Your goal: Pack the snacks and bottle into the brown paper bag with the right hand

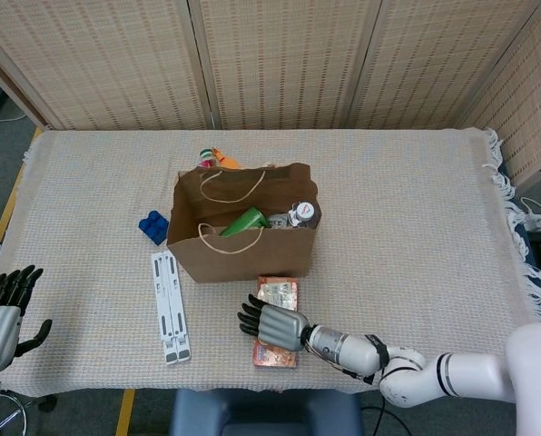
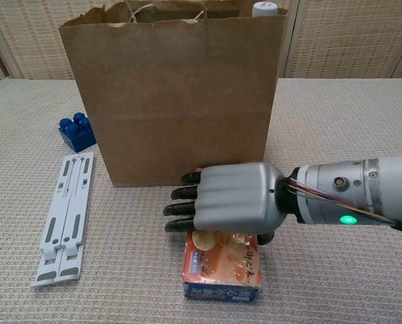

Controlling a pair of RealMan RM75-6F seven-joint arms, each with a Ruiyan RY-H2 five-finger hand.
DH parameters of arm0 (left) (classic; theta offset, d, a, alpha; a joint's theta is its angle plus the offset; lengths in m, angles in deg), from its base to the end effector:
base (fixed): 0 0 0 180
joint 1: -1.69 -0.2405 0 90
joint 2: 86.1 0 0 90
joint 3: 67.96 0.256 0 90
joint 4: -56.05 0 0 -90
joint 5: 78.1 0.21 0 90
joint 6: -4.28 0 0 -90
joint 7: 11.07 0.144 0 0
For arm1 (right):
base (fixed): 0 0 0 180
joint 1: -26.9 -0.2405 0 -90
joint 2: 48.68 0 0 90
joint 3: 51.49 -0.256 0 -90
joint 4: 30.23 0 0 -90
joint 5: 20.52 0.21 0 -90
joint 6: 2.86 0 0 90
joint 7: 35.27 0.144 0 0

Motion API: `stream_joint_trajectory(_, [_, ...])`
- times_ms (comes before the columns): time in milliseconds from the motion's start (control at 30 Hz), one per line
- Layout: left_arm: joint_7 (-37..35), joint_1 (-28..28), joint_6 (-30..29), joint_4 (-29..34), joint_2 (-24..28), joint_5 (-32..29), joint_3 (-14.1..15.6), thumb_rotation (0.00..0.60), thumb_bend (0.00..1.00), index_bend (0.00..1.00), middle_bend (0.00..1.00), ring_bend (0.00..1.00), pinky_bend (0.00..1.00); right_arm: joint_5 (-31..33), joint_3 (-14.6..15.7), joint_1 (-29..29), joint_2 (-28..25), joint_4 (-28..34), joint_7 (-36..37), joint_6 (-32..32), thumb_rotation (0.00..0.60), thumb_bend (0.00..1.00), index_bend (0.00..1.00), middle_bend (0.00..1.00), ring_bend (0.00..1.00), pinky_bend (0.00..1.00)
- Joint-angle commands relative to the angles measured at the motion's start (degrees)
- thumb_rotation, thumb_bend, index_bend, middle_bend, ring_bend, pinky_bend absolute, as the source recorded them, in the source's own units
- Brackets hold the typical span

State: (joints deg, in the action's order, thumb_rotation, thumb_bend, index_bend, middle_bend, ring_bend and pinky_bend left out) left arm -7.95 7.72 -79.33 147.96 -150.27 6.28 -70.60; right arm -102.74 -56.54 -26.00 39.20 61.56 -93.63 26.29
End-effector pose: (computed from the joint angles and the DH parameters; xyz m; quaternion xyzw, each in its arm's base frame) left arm -0.3140 0.1867 0.1572 -0.6064 -0.3779 -0.3645 0.5971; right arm -0.0822 -0.2725 -0.0783 0.9491 0.1128 0.1852 0.2284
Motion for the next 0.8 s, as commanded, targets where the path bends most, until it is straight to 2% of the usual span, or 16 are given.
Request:
stream_joint_trajectory(33, [-0.22, 0.01, 0.06, -0.06, 0.08, 0.07, 0.05, 0.6, 0.35, 0.02, 0.0, 0.0, 0.0, 2.92, 0.46, -0.77, 2.37, -2.15, -2.19, 1.43, 0.6, 0.0, 0.0, 0.0, 0.0, 0.09])
stream_joint_trajectory(100, [-0.33, 0.03, 0.08, -0.09, 0.09, 0.11, 0.07, 0.6, 0.35, 0.02, 0.0, 0.0, 0.0, 4.04, 0.74, -1.07, 3.09, -2.39, -2.62, 2.05, 0.6, 0.0, 0.0, 0.0, 0.0, 0.11])
stream_joint_trajectory(133, [-0.37, 0.04, 0.09, -0.09, 0.11, 0.14, 0.08, 0.6, 0.35, 0.02, 0.0, 0.0, 0.0, 4.01, 0.93, -1.27, 3.33, -2.24, -2.3, 2.55, 0.6, 0.01, 0.02, 0.04, 0.02, 0.16])
stream_joint_trajectory(200, [-0.45, 0.04, 0.1, -0.09, 0.14, 0.16, 0.1, 0.6, 0.35, 0.02, 0.0, 0.0, 0.0, 2.72, 1.41, -1.52, 3.13, -1.61, -0.82, 3.27, 0.6, 0.11, 0.22, 0.21, 0.18, 0.37])
stream_joint_trajectory(267, [-0.49, 0.05, 0.12, -0.1, 0.16, 0.16, 0.1, 0.6, 0.35, 0.02, 0.0, 0.0, 0.0, -0.1, 2.23, -1.62, 2.13, -0.78, 1.55, 4.54, 0.6, 0.23, 0.54, 0.45, 0.45, 0.63])
stream_joint_trajectory(333, [-0.38, 0.06, 0.12, -0.1, 0.14, 0.14, 0.1, 0.6, 0.35, 0.02, 0.0, 0.0, 0.0, -3.66, 3.0, -1.32, 0.8, 0.09, 3.91, 7.08, 0.6, 0.26, 0.65, 0.54, 0.55, 0.72])
stream_joint_trajectory(400, [-0.31, 0.06, 0.11, -0.09, 0.13, 0.12, 0.1, 0.6, 0.35, 0.02, 0.0, 0.0, 0.0, -6.38, 3.37, -0.64, -0.37, 1.14, 5.87, 10.17, 0.6, 0.27, 0.67, 0.55, 0.57, 0.75])
stream_joint_trajectory(533, [-0.03, 0.02, -0.02, -0.04, 0.07, 0.11, 0.09, 0.6, 0.35, 0.02, 0.0, 0.0, 0.0, -11.52, 3.01, 1.23, -3.04, 5.09, 11.16, 18.24, 0.6, 0.27, 0.67, 0.56, 0.57, 0.75])
stream_joint_trajectory(800, [1.1, -0.13, -0.5, 0.02, -0.37, -0.05, -0.04, 0.6, 0.35, 0.02, 0.0, 0.0, 0.0, -21.98, -0.42, 4.19, -10.05, 15.25, 14.56, 33.31, 0.6, 0.27, 0.68, 0.57, 0.57, 0.75])
